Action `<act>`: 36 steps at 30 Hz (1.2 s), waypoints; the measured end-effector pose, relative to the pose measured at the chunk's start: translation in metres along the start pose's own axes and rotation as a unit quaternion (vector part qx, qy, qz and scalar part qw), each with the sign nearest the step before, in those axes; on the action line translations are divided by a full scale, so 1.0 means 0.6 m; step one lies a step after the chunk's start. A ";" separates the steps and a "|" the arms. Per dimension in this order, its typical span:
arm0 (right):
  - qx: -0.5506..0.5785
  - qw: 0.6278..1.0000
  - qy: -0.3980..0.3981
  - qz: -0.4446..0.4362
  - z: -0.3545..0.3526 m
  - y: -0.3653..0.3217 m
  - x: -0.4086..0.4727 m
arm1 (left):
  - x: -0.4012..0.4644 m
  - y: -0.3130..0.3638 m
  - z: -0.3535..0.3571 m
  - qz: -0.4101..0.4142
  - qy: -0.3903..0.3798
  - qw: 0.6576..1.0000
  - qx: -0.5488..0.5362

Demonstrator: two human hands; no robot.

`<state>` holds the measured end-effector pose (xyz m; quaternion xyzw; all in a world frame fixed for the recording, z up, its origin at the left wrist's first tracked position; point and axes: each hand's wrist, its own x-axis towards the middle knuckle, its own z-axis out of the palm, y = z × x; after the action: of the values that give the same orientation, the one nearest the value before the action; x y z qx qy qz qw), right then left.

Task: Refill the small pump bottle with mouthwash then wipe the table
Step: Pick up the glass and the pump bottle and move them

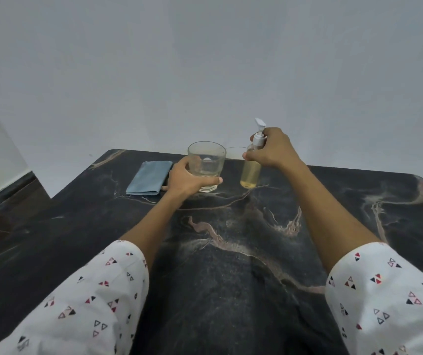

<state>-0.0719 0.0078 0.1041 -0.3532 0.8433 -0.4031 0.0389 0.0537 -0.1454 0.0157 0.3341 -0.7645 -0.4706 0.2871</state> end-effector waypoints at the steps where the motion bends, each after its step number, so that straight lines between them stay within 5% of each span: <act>1: -0.003 1.000 -0.001 0.002 0.001 0.005 0.001 | 0.005 0.001 0.005 0.003 -0.001 1.000 0.006; 26: -0.027 1.000 -0.007 0.009 0.028 0.041 0.023 | 0.022 -0.019 0.043 -0.015 0.045 0.993 0.109; 36: -0.047 0.998 -0.028 0.018 0.020 0.028 -0.005 | -0.011 0.006 0.021 -0.027 0.024 0.999 0.007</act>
<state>-0.0751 0.0089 0.0833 -0.3511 0.8658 -0.3526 0.0533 0.0476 -0.1325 0.0131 0.3679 -0.7514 -0.4643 0.2906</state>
